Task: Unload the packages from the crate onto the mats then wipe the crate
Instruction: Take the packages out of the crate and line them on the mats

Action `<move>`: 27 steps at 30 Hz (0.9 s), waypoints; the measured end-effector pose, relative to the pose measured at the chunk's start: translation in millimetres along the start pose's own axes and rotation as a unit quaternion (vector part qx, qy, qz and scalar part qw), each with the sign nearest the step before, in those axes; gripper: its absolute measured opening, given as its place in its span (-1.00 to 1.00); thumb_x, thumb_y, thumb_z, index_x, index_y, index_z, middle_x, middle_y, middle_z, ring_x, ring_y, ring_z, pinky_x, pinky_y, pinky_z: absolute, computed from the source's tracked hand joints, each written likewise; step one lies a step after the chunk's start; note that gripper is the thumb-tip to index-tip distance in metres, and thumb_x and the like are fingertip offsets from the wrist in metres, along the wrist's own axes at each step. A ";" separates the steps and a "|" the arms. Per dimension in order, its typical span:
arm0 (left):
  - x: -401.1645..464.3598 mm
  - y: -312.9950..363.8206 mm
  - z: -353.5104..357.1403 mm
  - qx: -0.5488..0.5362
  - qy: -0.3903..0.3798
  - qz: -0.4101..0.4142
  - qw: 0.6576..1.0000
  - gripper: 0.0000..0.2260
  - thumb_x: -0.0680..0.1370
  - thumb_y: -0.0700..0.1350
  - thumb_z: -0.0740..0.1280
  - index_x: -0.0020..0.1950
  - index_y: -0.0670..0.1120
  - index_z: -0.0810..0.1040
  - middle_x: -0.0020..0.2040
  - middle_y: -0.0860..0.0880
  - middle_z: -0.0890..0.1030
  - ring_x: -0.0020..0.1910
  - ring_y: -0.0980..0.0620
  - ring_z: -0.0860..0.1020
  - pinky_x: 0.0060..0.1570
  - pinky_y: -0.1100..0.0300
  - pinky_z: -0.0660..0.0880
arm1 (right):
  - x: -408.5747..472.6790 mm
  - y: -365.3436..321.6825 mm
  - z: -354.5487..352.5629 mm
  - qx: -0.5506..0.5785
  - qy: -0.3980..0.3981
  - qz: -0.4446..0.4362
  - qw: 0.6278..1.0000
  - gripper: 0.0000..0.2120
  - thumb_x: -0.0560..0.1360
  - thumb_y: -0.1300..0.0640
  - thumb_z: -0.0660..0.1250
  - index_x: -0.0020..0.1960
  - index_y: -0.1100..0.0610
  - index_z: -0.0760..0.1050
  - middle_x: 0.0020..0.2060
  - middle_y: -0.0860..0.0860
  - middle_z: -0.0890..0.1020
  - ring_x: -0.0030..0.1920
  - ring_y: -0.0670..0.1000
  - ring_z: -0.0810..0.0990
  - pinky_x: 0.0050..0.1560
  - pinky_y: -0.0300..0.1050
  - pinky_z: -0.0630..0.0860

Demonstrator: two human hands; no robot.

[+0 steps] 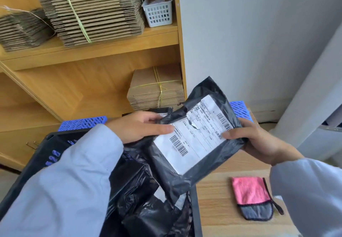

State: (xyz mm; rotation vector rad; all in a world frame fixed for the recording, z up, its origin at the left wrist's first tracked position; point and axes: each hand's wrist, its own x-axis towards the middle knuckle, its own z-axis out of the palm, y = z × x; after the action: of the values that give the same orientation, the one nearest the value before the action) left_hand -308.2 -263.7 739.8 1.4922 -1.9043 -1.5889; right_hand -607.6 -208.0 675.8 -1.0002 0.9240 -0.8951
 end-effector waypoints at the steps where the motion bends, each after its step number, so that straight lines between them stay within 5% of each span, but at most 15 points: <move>1: 0.1 -0.4 2.7 -0.022 -0.025 -0.014 0.999 -0.29 0.08 0.25 0.62 0.12 -0.08 0.65 0.11 -0.10 0.68 0.15 -0.10 0.62 0.27 0.00 0.46 | 1.5 -1.9 -0.3 0.003 0.008 -0.009 1.000 -0.60 0.32 0.23 0.47 0.16 0.21 0.61 0.10 0.21 0.68 0.04 0.18 0.69 0.04 0.01 0.64; 5: 0.4 -5.9 17.7 -0.111 0.009 -0.018 0.994 -0.58 0.29 -0.06 0.57 0.07 -0.22 0.65 0.05 -0.26 0.67 0.06 -0.27 0.63 0.15 -0.07 0.54 | 2.9 -1.8 4.7 0.084 0.067 -0.073 0.992 -0.68 0.49 0.17 0.31 0.23 0.16 0.59 0.13 0.17 0.67 0.02 0.11 0.69 0.01 0.01 0.65; 10: 7.9 -10.5 51.7 -0.260 0.072 -0.017 0.963 -0.64 0.36 -0.18 0.52 0.12 -0.23 0.63 0.04 -0.27 0.67 -0.03 -0.23 0.66 -0.02 -0.02 0.57 | -7.6 29.3 14.1 0.170 0.167 -0.080 0.968 -0.75 0.49 -0.09 0.29 0.00 -0.04 0.70 -0.04 0.06 0.69 -0.09 0.08 0.61 -0.01 0.03 0.53; 13: 15.6 -9.4 73.7 -0.306 0.131 -0.019 0.943 -0.74 0.41 -0.11 0.48 0.04 -0.20 0.66 -0.04 -0.25 0.69 -0.11 -0.19 0.68 -0.06 0.00 0.60 | -20.6 56.2 28.7 0.195 0.153 -0.020 0.969 -0.46 0.37 -0.19 0.46 0.21 0.13 0.60 0.19 0.28 0.61 0.13 0.23 0.58 0.16 0.22 0.45; 16: 25.8 -12.2 91.3 -0.335 0.150 -0.022 0.930 -0.73 0.40 -0.06 0.51 0.02 -0.18 0.68 -0.05 -0.24 0.69 -0.06 -0.22 0.67 0.09 -0.11 0.56 | -27.3 70.1 42.6 0.233 0.190 -0.012 0.954 -0.30 0.30 -0.07 0.56 0.33 0.21 0.50 0.23 0.26 0.60 0.20 0.28 0.60 0.19 0.30 0.54; 20: 35.8 -15.4 112.9 -0.332 0.144 -0.016 0.932 -0.72 0.43 -0.07 0.50 0.07 -0.18 0.67 -0.02 -0.21 0.70 -0.01 -0.22 0.66 0.14 -0.15 0.54 | -29.4 74.1 47.6 0.276 0.260 -0.036 0.925 -0.58 0.42 0.04 0.41 0.24 0.14 0.59 0.10 0.17 0.68 0.04 0.19 0.68 0.07 0.16 0.62; 27: 45.0 -12.7 135.8 -0.271 0.122 0.011 0.955 -0.74 0.49 0.00 0.45 0.11 -0.09 0.66 0.00 -0.04 0.71 0.02 -0.01 0.67 0.09 0.05 0.58 | -35.1 77.8 28.5 0.313 0.304 -0.020 0.900 -0.75 0.55 0.14 0.31 0.19 0.12 0.61 0.04 0.11 0.71 0.01 0.14 0.70 0.05 0.06 0.65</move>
State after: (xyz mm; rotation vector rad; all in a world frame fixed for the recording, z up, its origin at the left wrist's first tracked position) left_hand -419.0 -218.9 660.2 1.3357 -1.2125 -1.6478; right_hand -579.2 -145.9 617.1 -0.1702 1.0235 -1.4661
